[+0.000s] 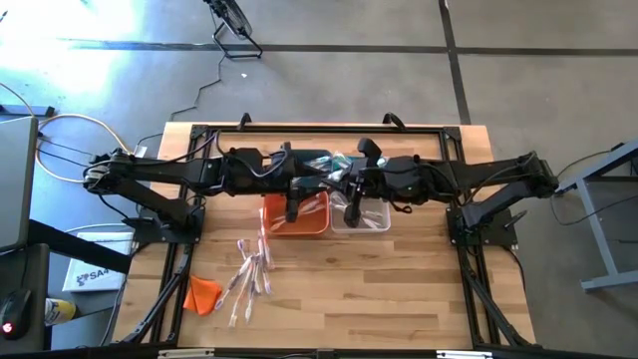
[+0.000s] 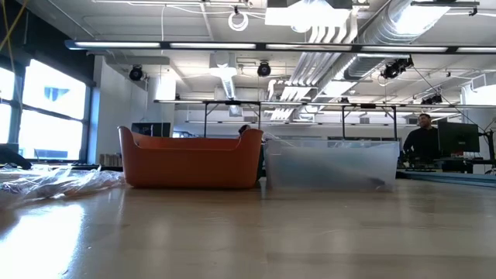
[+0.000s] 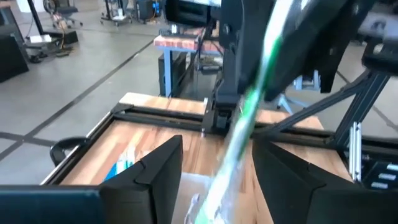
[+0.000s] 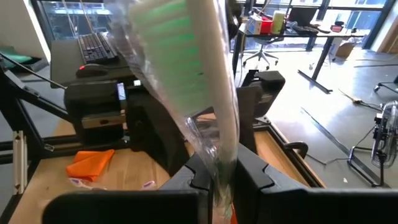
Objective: Pick & Place Toothbrushes
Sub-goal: Put the green toothbrush into the right blue bin
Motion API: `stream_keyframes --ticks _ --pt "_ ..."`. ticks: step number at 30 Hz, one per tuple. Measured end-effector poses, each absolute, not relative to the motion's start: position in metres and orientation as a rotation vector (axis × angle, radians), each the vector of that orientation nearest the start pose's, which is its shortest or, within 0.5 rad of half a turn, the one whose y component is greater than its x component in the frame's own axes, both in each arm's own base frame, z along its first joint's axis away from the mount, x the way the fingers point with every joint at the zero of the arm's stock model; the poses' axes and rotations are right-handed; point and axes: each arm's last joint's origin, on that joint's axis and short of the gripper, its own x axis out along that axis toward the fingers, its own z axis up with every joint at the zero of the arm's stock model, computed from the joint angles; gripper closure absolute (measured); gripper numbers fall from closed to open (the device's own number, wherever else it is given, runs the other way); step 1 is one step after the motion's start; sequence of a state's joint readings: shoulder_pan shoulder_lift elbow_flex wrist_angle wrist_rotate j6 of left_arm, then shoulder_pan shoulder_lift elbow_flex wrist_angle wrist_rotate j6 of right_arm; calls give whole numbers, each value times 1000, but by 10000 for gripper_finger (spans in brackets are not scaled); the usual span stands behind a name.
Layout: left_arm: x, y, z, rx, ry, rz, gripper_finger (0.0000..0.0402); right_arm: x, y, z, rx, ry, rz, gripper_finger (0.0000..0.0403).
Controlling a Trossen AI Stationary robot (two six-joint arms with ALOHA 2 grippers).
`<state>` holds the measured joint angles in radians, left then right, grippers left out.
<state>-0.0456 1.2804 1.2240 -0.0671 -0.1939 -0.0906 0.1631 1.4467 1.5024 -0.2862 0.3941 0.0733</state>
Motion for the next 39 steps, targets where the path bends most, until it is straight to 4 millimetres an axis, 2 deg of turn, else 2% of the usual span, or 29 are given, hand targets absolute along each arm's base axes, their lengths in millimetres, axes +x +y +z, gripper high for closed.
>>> stream_keyframes --ticks 9,15,23,29,33,39 --pt "287 -7 387 -56 154 166 210 318 31 415 13 241 -285 381" --pt "266 -2 388 -35 228 305 210 313 20 403 -4 362 -393 381" --pt "251 -1 375 -38 238 314 210 301 -9 382 50 597 -507 380" --pt "242 -1 370 -57 236 316 210 294 -34 373 83 697 -605 380" --pt "234 -1 371 -60 223 316 210 298 -49 362 111 769 -629 380" --pt "222 0 372 -64 204 315 210 318 -67 329 143 912 -616 380"
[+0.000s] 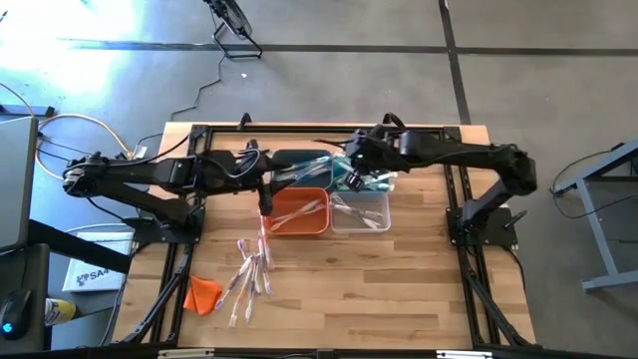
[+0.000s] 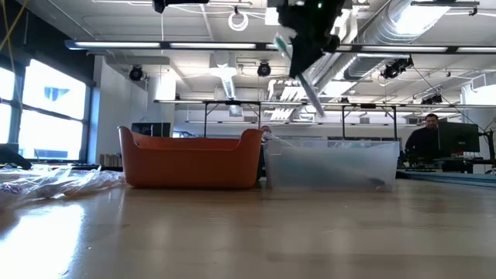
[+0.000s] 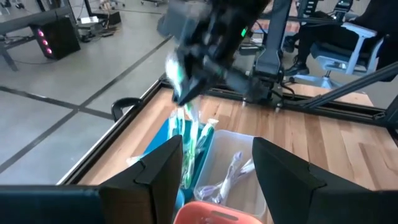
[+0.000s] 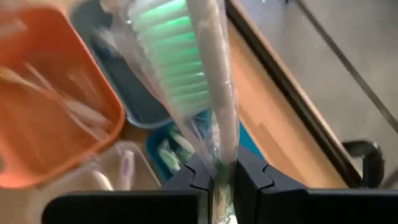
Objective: Pick & Place Toothbrushes
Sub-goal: Put the green toothbrush into the right blue bin
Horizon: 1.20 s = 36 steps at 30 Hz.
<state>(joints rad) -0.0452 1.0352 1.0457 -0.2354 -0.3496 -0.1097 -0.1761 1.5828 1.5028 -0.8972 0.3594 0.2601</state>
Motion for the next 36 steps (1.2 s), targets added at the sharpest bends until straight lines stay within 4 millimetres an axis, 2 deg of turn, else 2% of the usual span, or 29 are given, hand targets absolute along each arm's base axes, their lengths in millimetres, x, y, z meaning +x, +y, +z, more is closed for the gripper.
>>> stream_keyframes --ticks 6,13,21,25,30,33,36 --pt "218 0 370 -65 199 315 210 333 -82 291 138 1098 -629 380" --pt "218 0 367 -67 208 315 210 343 -95 265 97 1204 -620 380" --pt "218 0 367 -72 208 316 210 342 -104 257 129 1248 -608 368" --pt "218 0 367 -74 208 316 210 340 -103 257 141 1277 -583 334" --pt "218 0 367 -74 208 316 210 336 -101 255 159 1316 -584 269" --pt "218 0 367 -74 208 316 210 334 -103 256 149 1318 -647 239" --pt "218 0 367 -76 208 316 210 330 -106 257 132 1323 -727 229"
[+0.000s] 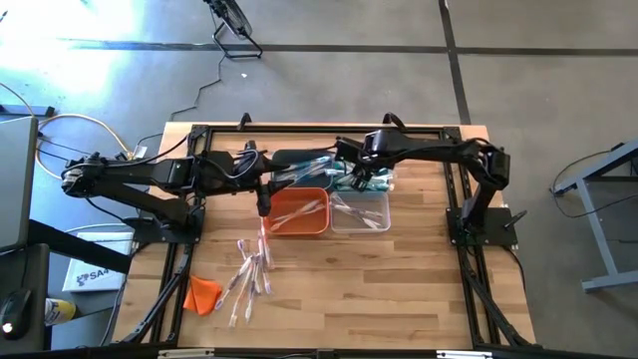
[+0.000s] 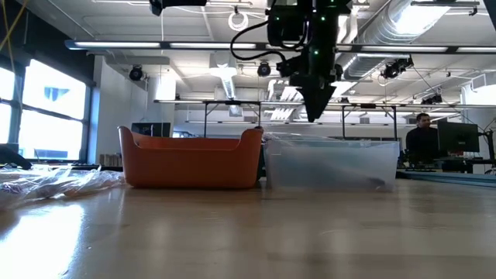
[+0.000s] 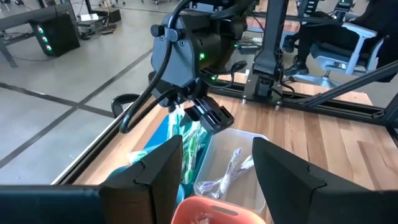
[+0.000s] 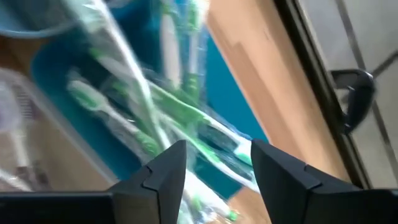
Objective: Pick & Place Toothbrushes
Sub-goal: Put the green toothbrush into the right blue bin
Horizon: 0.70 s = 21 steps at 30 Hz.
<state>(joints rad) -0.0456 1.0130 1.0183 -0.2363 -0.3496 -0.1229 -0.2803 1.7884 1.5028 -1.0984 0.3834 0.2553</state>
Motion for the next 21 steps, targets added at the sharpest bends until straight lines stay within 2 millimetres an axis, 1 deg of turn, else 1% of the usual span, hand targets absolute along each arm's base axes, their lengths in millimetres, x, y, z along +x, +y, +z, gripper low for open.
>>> stream_keyframes --ticks 2,4,11,15,17,21 --pt "218 0 367 -85 208 317 210 328 -107 257 131 1334 -735 228" --pt "218 0 367 -88 208 317 210 327 -106 257 120 1361 -697 233" --pt "218 0 367 -89 208 317 210 323 -99 257 46 1469 -310 275" --pt "218 0 366 -87 214 318 210 324 -103 257 9 1451 -150 301" --pt "217 0 366 -87 217 318 210 325 -107 258 9 1420 -106 309" --pt "217 0 364 -82 239 319 210 327 -118 259 16 1364 -131 312"
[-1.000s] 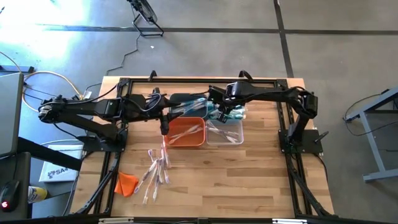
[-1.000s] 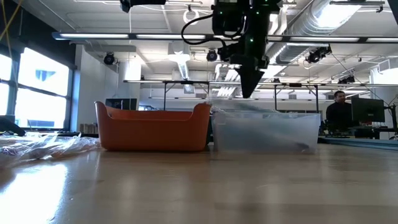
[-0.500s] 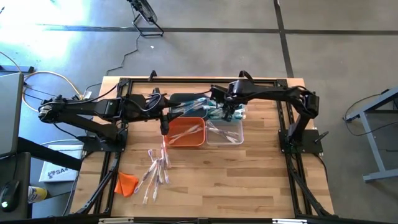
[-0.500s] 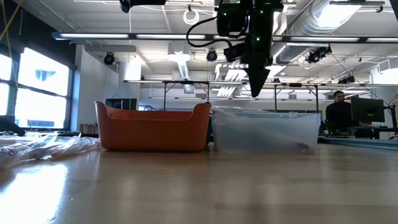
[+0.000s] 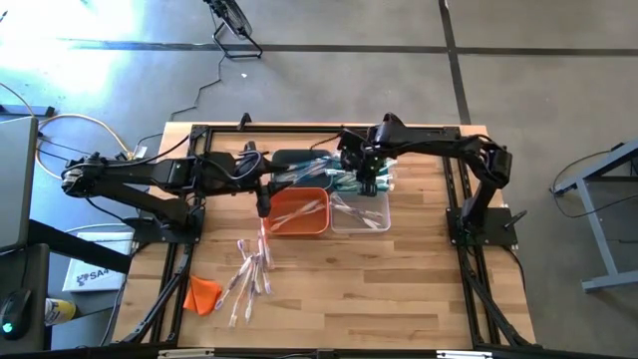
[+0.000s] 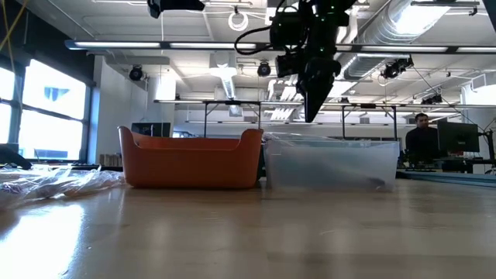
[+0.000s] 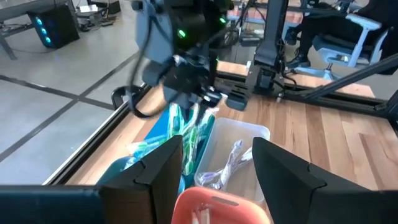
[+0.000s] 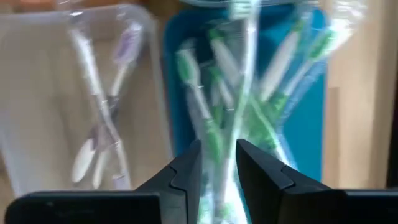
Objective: Pick & Place Toothbrushes
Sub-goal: Put the green toothbrush into the right blue bin
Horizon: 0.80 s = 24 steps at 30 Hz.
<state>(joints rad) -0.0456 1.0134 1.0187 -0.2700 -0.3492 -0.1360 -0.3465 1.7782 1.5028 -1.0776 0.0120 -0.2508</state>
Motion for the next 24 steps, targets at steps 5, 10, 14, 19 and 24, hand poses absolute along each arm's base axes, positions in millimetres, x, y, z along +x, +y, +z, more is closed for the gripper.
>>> stream_keyframes --ticks 5,10,14,19,24 --pt "216 0 362 -82 258 320 210 324 -130 259 105 1315 -100 306" --pt "216 0 362 -85 257 320 210 328 -132 261 198 1223 -1 332" --pt "216 0 362 -85 256 320 210 339 -127 260 179 1161 28 389" --pt "217 0 362 -100 254 322 210 354 -117 242 116 1204 4 400" --pt "216 0 363 -104 253 323 210 370 -114 218 90 1240 -72 401"
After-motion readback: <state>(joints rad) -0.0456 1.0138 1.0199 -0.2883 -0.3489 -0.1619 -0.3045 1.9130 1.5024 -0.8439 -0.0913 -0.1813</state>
